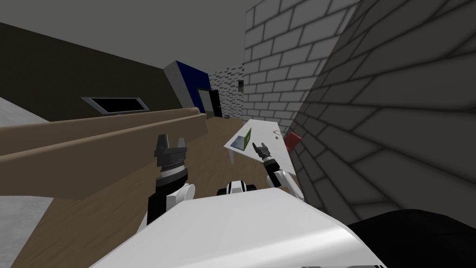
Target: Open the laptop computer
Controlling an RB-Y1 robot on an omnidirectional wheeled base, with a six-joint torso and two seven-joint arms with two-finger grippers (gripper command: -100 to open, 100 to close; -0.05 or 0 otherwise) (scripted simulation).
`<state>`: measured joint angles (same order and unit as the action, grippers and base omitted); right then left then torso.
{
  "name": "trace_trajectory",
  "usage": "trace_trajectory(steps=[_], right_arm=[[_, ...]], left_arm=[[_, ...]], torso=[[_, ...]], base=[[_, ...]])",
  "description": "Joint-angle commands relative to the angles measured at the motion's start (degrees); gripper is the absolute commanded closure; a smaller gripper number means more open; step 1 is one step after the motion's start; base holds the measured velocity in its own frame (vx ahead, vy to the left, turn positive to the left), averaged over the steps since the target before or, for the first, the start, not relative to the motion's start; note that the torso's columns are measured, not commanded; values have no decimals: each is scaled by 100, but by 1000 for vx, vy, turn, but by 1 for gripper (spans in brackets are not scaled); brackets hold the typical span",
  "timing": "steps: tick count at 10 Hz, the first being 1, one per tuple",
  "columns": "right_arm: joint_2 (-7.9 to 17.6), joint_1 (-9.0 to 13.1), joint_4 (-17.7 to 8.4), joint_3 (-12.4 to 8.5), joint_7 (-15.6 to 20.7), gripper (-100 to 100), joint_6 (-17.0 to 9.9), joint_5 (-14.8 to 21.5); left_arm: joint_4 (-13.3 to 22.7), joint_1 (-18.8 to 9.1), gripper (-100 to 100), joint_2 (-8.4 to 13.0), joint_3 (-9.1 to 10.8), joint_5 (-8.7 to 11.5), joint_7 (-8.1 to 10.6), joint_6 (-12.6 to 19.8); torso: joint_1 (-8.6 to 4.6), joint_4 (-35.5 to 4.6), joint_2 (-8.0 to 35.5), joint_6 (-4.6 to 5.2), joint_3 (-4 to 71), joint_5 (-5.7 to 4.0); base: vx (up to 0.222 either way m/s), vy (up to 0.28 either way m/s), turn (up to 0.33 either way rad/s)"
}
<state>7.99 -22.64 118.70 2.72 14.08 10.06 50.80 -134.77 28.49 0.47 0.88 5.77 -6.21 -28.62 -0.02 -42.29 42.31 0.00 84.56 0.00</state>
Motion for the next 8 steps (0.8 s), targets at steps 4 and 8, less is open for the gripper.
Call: trace_trajectory(steps=[4, 8], right_arm=[[8, 77, -189, 36, 231, -100, -379, 853], [15, 184, -414, 94, 430, -100, -728, 1528]], left_arm=[[0, 0, 0, 0, 0, 0, 0, 0], [0, 0, 0, 0, 0, 0, 0, 0]], torso=[[0, -1, 3, 1, -3, -2], [6, 2, -5, 0, 3, 0]], base=[[36, 48, -21], [48, 65, -27]])
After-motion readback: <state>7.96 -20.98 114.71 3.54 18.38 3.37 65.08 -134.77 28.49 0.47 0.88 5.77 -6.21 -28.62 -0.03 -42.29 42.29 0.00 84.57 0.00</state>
